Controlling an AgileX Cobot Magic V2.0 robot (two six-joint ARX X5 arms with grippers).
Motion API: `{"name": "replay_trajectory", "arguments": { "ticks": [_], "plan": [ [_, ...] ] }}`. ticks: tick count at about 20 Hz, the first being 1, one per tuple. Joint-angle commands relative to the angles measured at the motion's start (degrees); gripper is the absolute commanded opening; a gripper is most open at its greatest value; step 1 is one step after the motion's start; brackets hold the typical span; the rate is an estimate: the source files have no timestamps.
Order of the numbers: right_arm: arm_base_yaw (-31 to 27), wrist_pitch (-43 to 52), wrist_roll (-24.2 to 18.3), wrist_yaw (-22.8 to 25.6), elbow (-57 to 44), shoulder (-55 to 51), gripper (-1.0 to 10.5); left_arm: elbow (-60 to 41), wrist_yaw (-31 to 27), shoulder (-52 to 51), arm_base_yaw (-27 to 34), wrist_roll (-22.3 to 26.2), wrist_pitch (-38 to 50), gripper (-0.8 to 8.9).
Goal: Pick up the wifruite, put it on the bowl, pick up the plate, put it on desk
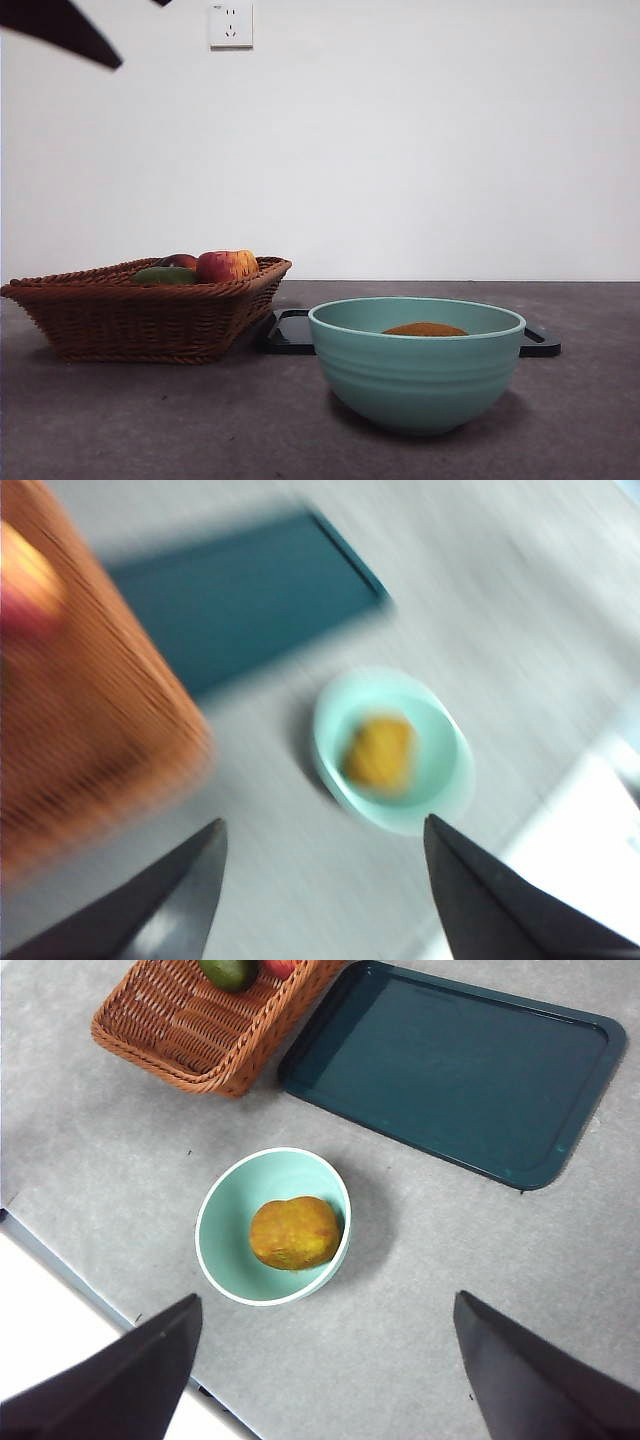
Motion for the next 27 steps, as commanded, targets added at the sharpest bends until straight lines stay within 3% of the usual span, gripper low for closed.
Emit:
{"name": "replay_trajectory", "arguments": {
  "ticks": [1,8,15,19,25,27],
  "plan": [
    [0.2,0.5,0.6,0.0,0.8,0.5,4.0,-2.3,3.8,-0.3,-0.4,1.8,-2.3,3.12],
    [1.9,0.3,1.3,0.0,-1.8,0.5,4.0,-3.6,5.3,-0.3,-0.4,2.5,-4.5,3.12],
    [8.1,13.3,12.8,0.7,-12.5,2.9,3.6,-3.6,5.3,-0.3,-0.4,2.5,-4.5,3.12],
    [14.7,23.7,16.9,8.0,-17.2,9.3,3.2,-3.6,5.3,-0.3,-0.4,2.5,-4.5,3.12],
    [22.2,34.2,17.6,18.6,-17.9,21.6,2.2,-3.6,5.2,-0.3,-0.4,2.5,-4.5,3.12],
    [23.4,36.5,17.6,20.2,-17.9,24.9,2.1,-3.6,5.2,-0.3,-0.4,2.5,-4.5,3.12]
  ]
}}
